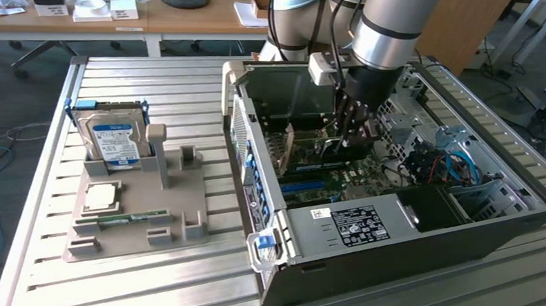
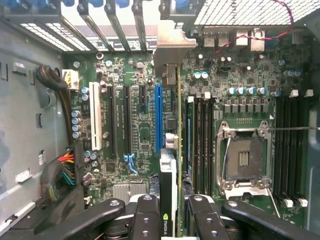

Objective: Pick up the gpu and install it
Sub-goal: 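Insert the gpu into the slot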

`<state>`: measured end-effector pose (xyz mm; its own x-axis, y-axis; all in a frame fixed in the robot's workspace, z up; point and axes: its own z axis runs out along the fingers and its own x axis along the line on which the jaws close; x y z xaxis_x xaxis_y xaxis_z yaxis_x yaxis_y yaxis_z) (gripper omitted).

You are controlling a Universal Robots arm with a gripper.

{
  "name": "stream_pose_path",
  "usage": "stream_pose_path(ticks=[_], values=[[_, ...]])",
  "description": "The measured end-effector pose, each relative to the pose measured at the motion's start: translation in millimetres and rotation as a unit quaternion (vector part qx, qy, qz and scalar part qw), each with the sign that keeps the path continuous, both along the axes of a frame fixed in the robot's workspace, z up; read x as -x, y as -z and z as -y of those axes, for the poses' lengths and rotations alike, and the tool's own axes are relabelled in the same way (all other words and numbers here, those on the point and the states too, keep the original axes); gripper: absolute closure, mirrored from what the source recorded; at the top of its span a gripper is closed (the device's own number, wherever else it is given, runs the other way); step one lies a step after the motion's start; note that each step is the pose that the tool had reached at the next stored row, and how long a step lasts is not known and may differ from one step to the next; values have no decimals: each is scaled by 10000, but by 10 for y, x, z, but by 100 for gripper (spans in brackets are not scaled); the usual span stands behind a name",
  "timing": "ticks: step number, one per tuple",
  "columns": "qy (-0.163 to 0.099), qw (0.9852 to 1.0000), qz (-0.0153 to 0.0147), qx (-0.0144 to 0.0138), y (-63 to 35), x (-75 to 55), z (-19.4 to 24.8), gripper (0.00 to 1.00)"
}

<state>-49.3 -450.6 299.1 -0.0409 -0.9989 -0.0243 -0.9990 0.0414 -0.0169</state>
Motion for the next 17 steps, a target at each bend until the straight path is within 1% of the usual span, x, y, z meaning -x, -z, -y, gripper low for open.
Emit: stream_pose_path(ticks=[4, 14, 17], values=[[0, 10000, -1, 0, 0, 6, 33, 73], [0, 10000, 0, 0, 74, 76, 34, 73], [-1, 10000, -1, 2, 80, 79, 35, 73]])
